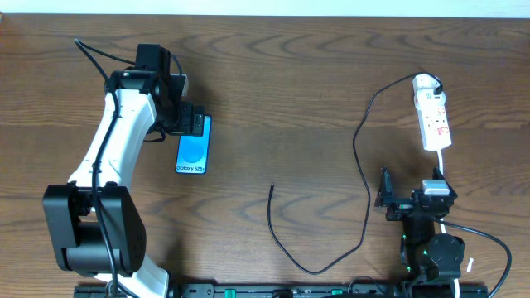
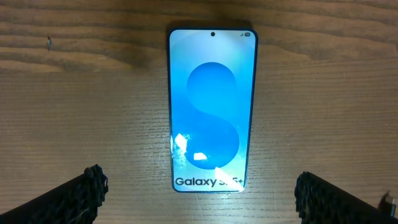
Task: Plug charger to phone and switch on socket
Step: 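Align the open left gripper above the Galaxy S25+ phone, then lower the left gripper down onto the phone's long edges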
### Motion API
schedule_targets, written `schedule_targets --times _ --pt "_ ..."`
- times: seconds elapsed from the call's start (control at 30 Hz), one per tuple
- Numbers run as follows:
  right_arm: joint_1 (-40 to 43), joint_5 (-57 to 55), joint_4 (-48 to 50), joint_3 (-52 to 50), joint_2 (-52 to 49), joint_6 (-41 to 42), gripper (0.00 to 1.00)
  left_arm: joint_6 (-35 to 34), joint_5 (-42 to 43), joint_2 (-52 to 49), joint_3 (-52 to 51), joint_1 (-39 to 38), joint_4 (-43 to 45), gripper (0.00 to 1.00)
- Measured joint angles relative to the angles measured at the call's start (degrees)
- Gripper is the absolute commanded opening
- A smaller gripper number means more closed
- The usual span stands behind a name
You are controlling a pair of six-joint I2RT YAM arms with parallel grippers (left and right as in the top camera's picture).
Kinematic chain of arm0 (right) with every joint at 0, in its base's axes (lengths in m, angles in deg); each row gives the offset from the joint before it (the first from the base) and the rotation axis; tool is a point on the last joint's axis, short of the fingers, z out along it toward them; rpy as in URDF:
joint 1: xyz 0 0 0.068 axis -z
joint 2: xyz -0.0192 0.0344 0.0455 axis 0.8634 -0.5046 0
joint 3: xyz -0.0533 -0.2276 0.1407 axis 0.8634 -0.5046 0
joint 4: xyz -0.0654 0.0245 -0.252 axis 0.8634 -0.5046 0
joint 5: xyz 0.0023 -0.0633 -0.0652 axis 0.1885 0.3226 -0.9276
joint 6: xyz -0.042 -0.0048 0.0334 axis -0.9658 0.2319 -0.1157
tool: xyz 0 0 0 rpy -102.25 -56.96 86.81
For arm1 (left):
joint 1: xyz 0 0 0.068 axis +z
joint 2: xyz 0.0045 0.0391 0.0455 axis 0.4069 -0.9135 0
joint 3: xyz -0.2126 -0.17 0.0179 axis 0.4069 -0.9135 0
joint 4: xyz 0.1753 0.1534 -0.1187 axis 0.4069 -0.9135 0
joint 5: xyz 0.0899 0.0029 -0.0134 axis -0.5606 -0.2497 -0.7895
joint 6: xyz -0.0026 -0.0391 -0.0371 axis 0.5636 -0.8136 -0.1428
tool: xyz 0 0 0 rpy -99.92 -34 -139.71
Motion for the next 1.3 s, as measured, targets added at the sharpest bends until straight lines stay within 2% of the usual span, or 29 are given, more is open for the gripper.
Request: schedule_targets --times 0.9,1.3 --pt "0.0 0.0 0.0 0.0 0.0 0.0 0.99 0.0 0.0 -0.3 0.0 0.0 1.1 0.98" --pt "0.0 0.0 0.0 0.0 0.0 0.0 0.99 0.0 0.0 -8.7 0.0 0.0 1.9 0.98"
